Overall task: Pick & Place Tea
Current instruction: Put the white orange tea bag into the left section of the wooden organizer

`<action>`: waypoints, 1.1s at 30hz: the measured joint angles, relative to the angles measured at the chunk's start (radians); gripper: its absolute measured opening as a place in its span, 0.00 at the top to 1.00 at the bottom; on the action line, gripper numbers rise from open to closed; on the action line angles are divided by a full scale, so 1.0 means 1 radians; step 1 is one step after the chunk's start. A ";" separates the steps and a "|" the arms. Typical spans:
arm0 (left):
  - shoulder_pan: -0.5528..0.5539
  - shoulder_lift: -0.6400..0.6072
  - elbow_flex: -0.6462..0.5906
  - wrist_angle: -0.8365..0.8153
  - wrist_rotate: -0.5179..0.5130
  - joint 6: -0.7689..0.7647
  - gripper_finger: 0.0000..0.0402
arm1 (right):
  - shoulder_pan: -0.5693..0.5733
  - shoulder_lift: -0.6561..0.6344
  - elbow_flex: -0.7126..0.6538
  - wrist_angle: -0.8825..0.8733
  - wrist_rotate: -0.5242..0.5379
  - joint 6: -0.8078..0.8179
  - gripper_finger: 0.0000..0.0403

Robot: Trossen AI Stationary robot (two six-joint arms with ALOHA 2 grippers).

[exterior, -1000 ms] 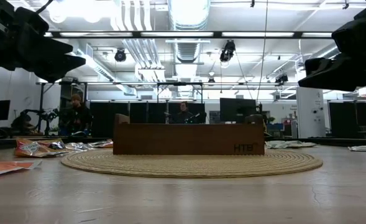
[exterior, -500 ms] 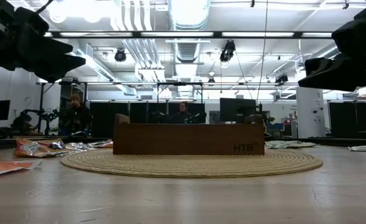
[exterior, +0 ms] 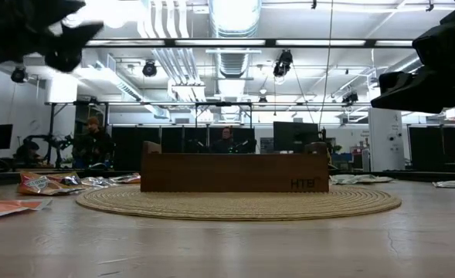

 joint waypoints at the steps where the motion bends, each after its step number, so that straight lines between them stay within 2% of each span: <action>1: 0.000 0.000 0.000 0.047 0.000 0.030 0.43 | 0.000 0.000 0.000 0.000 0.000 0.000 0.98; 6: 0.000 0.000 0.000 0.264 0.000 0.079 0.43 | 0.000 0.000 0.000 0.000 0.000 0.000 0.98; 11: -0.001 0.000 0.000 0.372 0.042 -0.143 0.43 | 0.000 0.000 0.000 0.000 0.000 0.000 0.98; 23: -0.001 0.002 0.001 0.416 0.045 -0.508 0.43 | 0.000 0.000 0.000 0.000 0.000 0.000 0.98; 30: -0.007 0.024 0.000 0.471 0.062 -0.514 0.43 | 0.000 0.000 0.000 0.000 0.000 0.000 0.98; 33: -0.026 0.072 0.014 0.518 0.115 -0.503 0.43 | 0.000 0.000 0.000 0.000 0.000 0.000 0.98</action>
